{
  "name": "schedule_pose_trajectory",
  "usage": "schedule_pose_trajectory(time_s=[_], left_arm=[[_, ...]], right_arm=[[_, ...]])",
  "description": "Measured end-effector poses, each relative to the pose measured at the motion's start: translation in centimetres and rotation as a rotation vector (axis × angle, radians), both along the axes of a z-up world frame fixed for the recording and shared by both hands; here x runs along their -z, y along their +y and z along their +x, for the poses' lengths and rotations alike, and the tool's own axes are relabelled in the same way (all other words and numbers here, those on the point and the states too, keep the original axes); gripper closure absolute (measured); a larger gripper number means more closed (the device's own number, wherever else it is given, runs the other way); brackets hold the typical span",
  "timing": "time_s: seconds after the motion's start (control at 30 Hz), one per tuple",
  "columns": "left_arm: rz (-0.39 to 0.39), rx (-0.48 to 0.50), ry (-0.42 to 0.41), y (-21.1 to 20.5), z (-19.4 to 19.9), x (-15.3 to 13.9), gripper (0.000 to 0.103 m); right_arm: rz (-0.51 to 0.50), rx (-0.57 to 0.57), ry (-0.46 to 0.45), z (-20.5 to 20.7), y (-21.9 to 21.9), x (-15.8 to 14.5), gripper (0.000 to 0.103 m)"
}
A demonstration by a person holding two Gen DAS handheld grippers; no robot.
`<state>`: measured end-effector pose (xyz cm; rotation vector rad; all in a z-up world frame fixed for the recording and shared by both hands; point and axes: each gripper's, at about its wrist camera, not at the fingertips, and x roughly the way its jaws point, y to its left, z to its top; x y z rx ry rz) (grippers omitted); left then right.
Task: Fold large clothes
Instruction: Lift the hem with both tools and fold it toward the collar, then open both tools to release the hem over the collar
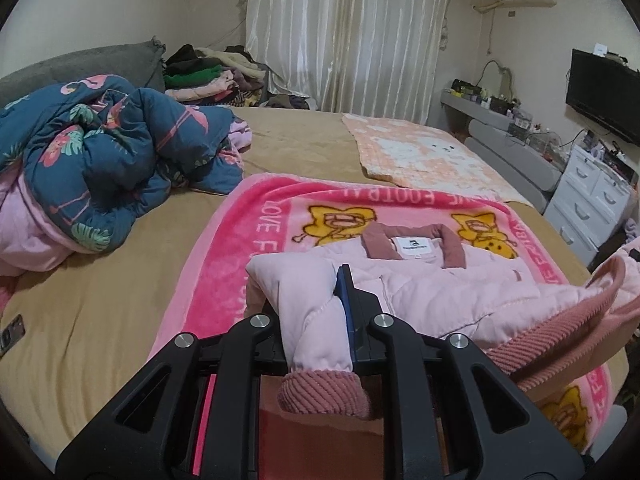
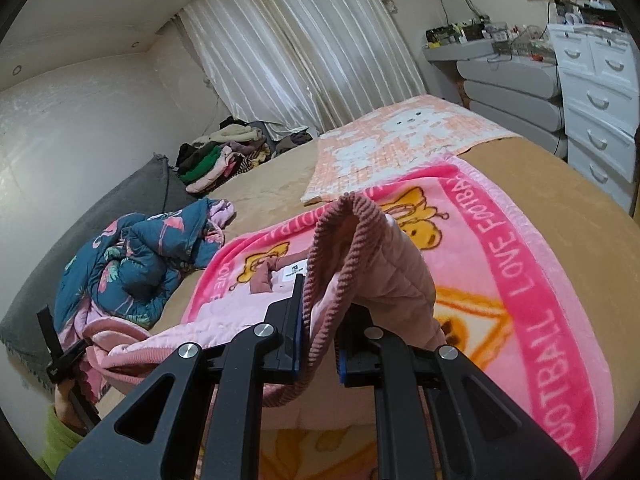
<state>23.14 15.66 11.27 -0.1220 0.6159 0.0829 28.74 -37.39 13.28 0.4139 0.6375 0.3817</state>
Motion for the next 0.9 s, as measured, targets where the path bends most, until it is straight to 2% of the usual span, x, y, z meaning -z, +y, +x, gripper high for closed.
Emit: schedule_pose_trajectory(time_s=[0.3,0.43,0.5,0.53,0.6,0.63,0.67,0.77,0.9], left_arm=[[0.038,-0.016,0.05,0.5,4.4,2.1,0.091],[0.044,-0.016,0.085,0.9,6.3,3.4,0.091],[0.043,-0.016,0.099,1.0,7.1,4.0,0.091],[0.041,-0.015,0.107,1.1,7.4,4.3,0.091],[0.037,-0.014,0.118,1.2,8.1,4.9,0.091],[0.036,-0.014,0.124,1.2,8.3,5.1,0.091],[0.036,-0.016,0.13,1.3,8.7,5.5,0.091],[0.029,-0.016,0.139,1.5,9.5,6.1,0.091],[0.021,-0.02,0.158,1.6,10.8,7.3,0.089]], right_arm=[[0.021,0.024,0.078,5.4,0.4,1.9,0.091],[0.085,0.024,0.129,7.5,0.1,3.2,0.086],[0.122,0.022,0.147,8.3,-0.1,3.6,0.08],[0.143,0.019,0.151,8.6,-0.2,3.8,0.072],[0.181,0.014,0.148,9.1,-0.5,4.1,0.056],[0.189,0.023,0.144,9.1,-0.7,4.2,0.039],[0.192,0.039,0.137,9.2,-1.0,4.2,0.032],[0.192,0.048,0.111,9.3,-1.7,4.6,0.03],[0.038,0.084,0.118,9.1,-1.7,6.7,0.023]])
